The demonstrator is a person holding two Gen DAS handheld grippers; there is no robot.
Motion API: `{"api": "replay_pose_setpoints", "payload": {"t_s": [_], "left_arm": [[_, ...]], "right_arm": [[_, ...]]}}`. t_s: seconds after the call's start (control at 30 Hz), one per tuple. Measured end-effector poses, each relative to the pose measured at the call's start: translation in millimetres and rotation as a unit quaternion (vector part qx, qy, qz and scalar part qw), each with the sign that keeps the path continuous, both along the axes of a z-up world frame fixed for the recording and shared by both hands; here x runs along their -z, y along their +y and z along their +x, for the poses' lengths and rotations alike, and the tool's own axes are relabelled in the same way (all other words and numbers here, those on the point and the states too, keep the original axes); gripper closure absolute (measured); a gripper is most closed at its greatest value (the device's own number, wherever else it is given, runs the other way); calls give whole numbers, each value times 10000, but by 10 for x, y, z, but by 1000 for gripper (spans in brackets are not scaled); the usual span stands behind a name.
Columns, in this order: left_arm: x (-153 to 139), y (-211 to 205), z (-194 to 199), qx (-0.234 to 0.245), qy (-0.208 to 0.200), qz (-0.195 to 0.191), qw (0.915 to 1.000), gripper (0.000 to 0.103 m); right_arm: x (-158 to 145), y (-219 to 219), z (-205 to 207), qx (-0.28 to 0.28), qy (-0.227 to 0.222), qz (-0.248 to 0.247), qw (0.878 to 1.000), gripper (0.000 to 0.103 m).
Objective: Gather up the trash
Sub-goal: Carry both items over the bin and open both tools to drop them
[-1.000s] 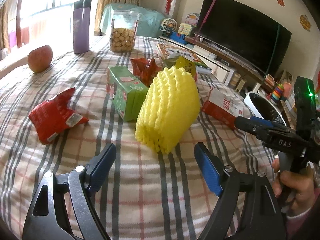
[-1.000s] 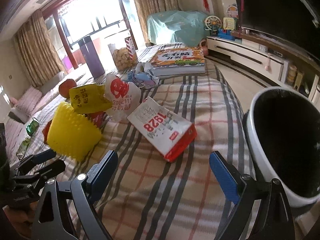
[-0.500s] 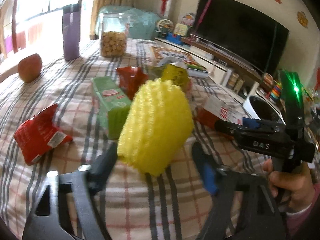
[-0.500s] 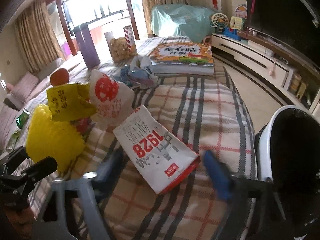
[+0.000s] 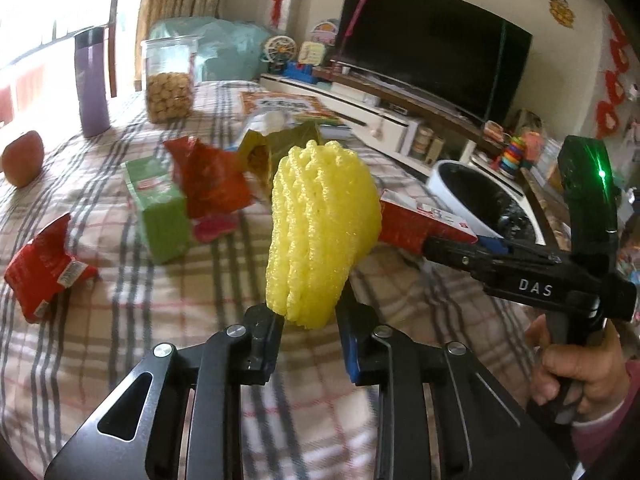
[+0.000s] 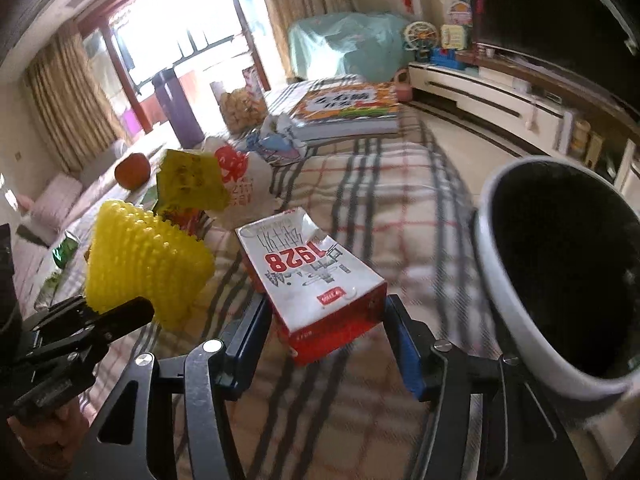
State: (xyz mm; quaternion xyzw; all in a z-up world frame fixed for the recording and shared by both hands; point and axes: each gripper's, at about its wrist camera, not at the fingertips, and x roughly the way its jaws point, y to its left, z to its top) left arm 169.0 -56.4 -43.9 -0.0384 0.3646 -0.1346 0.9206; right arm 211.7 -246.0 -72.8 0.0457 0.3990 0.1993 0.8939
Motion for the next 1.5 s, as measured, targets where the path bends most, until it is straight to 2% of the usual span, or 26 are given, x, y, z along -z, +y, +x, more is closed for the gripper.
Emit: {"api": "replay_pose_setpoints", "payload": {"t_s": [0.27,0.77,1.03,1.5], "left_arm": [[-94,-342,-53,461,-75,-81,9989,79],[-185,-908,20,1039,-81,-30,9945,80],[-220,-1210,113,1299,-76,80,9915,80],[-281,-1631,395,1485,-47,163,9888,80]], "right_arm": [[-138,-361,-305,419,-169,319,9985,45],[-308,-973,-559,1119,-403,438,9919,45],[-304,-1255,-575,1438,-395,433,9879,45],[-240,-1611,-437,1807,-273,378,9824,45]]}}
